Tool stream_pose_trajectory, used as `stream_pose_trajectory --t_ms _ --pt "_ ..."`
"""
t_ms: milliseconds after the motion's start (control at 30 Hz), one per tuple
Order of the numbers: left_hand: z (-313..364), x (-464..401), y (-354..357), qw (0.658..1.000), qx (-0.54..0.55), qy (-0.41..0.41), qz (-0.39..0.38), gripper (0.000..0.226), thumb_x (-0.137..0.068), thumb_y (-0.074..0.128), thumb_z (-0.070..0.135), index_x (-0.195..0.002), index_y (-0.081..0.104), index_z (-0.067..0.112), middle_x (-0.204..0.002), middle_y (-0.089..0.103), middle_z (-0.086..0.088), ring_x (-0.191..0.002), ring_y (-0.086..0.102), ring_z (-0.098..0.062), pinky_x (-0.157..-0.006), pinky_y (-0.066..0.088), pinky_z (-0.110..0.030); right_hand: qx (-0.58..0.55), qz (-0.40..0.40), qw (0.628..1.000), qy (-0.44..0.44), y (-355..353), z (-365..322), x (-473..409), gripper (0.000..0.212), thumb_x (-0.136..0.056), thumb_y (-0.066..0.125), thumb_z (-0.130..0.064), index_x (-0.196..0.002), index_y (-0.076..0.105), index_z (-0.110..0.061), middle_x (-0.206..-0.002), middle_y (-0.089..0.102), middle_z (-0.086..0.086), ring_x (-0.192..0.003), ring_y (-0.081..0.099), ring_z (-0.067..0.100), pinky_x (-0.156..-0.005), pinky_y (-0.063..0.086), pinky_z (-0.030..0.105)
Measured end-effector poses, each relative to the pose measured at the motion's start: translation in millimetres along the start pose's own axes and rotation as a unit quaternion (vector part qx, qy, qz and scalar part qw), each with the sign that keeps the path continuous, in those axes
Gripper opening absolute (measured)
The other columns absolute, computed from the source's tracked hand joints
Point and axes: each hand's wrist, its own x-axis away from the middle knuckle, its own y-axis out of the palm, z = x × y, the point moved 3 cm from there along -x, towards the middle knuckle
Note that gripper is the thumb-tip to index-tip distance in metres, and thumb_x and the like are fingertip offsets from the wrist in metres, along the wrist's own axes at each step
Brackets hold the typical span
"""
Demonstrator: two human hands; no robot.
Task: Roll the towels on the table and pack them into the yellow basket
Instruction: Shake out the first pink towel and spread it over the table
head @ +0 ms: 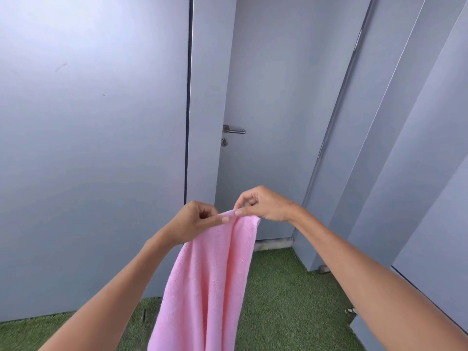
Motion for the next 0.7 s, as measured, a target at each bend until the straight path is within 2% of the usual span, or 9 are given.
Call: stream_pose_trajectory --t_ms 133,200,300,367,433,500,600,667,700 --pt "-26.1 19.0 0.8 0.997 0.009 -0.055 -0.053 0.063 -0.081 0.071 0.048 -0.061 0.032 0.003 -0.067 0.022 -0.008 -0.063 0.019 -0.027 -0.054 0.013 -0.031 0.054 0.109 0.992 0.016 -28.5 14.3 9.0 0.007 -0.085 0.071 -0.024 -0.087 0.071 -0.017 -0.072 0.067 0.009 -0.062 0.053 0.007 -0.058 0.040 0.020" --pt "-35.6 30.6 -7.3 0.997 0.009 -0.070 -0.041 0.060 -0.083 0.070 0.046 -0.060 0.031 0.006 -0.067 0.020 -0.008 -0.062 0.018 -0.023 -0.055 0.012 -0.029 0.076 0.179 0.980 0.037 -49.1 27.0 21.3 0.005 -0.086 0.070 -0.019 -0.085 0.070 -0.015 -0.063 0.062 0.002 -0.052 0.049 -0.001 -0.053 0.038 0.014" --pt "-38.6 37.6 -22.9 0.997 -0.014 -0.078 0.003 0.049 -0.083 0.067 0.046 -0.056 0.043 0.012 -0.061 0.025 -0.001 -0.057 0.023 -0.014 -0.053 0.017 -0.026 0.100 0.232 0.964 0.078 -67.0 48.4 39.1 0.006 -0.086 0.069 -0.013 -0.081 0.068 -0.016 -0.057 0.056 -0.005 -0.045 0.049 -0.004 -0.052 0.038 0.018" --pt "-27.6 29.7 -23.9 0.997 -0.042 -0.057 0.011 0.046 -0.083 0.066 0.046 -0.056 0.047 0.015 -0.058 0.030 0.003 -0.055 0.026 -0.012 -0.051 0.020 -0.024 0.107 0.185 0.973 0.082 -56.6 46.7 40.1 0.010 -0.085 0.069 -0.011 -0.087 0.068 -0.021 -0.053 0.057 -0.011 -0.047 0.051 -0.005 -0.055 0.041 0.021" --pt "-7.7 17.1 -13.0 0.997 -0.069 -0.015 0.009 0.047 -0.084 0.067 0.043 -0.060 0.049 0.007 -0.057 0.031 0.004 -0.054 0.026 -0.011 -0.049 0.021 -0.022 0.064 0.081 0.993 0.063 -29.3 30.1 32.9 0.031 -0.086 0.068 -0.012 -0.114 0.065 -0.026 -0.050 0.052 -0.012 -0.046 0.044 0.001 -0.054 0.037 0.016" --pt "12.5 5.2 2.5 0.997 -0.075 0.023 -0.001 0.046 -0.084 0.069 0.040 -0.064 0.054 0.002 -0.057 0.031 0.002 -0.054 0.025 -0.011 -0.049 0.020 -0.021 -0.002 -0.011 0.999 0.047 -1.8 14.4 22.3 0.047 -0.087 0.069 -0.016 -0.130 0.057 -0.030 -0.056 0.044 -0.001 -0.050 0.036 0.006 -0.051 0.033 0.015" --pt "27.0 -2.7 14.2 0.995 -0.071 0.065 0.009 0.045 -0.084 0.071 0.036 -0.064 0.057 -0.001 -0.057 0.032 -0.003 -0.054 0.024 -0.011 -0.049 0.019 -0.023 -0.024 -0.050 0.998 0.031 12.0 7.1 15.6 0.026 -0.086 0.071 -0.020 -0.112 0.069 -0.019 -0.067 0.053 0.014 -0.060 0.043 0.009 -0.058 0.033 0.022" --pt "26.3 -0.1 14.2 0.995 -0.059 0.076 0.023 0.047 -0.083 0.070 0.038 -0.064 0.056 -0.003 -0.057 0.031 -0.004 -0.055 0.023 -0.013 -0.050 0.018 -0.025 -0.051 -0.038 0.998 0.020 11.2 9.0 18.7 0.021 -0.087 0.070 -0.015 -0.107 0.070 -0.009 -0.068 0.063 0.004 -0.062 0.048 0.006 -0.060 0.034 0.020" --pt "25.2 2.0 13.4 0.995 -0.049 0.079 0.027 0.046 -0.083 0.070 0.038 -0.064 0.057 -0.001 -0.057 0.031 -0.004 -0.055 0.023 -0.014 -0.050 0.018 -0.025 -0.072 -0.038 0.997 0.017 11.8 9.3 20.8 0.024 -0.087 0.070 -0.014 -0.111 0.068 -0.010 -0.061 0.059 -0.005 -0.058 0.046 0.004 -0.057 0.034 0.017"
